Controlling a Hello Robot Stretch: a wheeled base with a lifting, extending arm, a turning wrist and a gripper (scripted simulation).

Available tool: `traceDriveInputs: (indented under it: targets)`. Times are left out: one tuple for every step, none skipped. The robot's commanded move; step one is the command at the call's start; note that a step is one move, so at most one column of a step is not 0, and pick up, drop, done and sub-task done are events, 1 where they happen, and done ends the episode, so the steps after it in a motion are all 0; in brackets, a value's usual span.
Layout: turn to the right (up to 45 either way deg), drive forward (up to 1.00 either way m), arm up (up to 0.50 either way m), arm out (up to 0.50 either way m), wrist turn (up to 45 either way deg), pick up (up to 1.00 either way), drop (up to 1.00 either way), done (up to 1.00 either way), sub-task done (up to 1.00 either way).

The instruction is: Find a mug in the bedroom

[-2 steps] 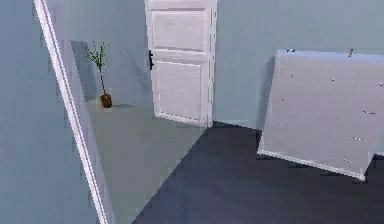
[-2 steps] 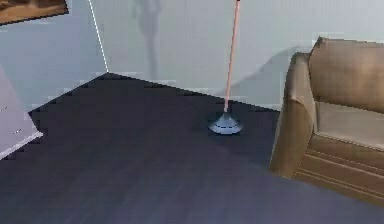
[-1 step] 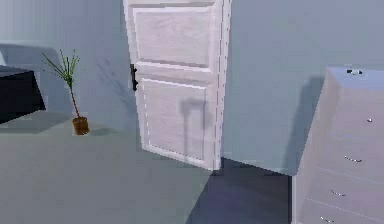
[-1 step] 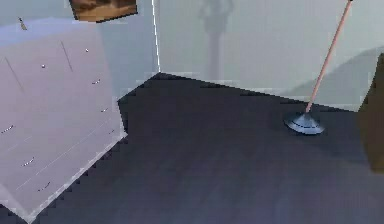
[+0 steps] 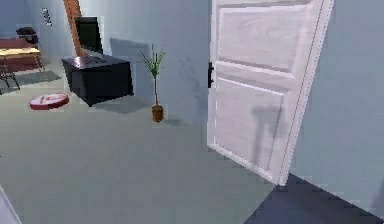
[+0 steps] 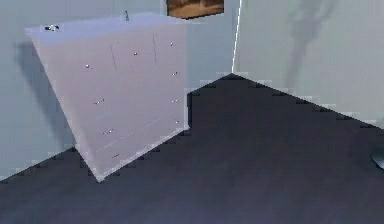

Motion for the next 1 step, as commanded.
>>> traceDriveInputs:
  targets:
    - [0.0, 0.30, 0.00, 0.00, 0.0, 0.00, 0.00, 0.00, 0.00]
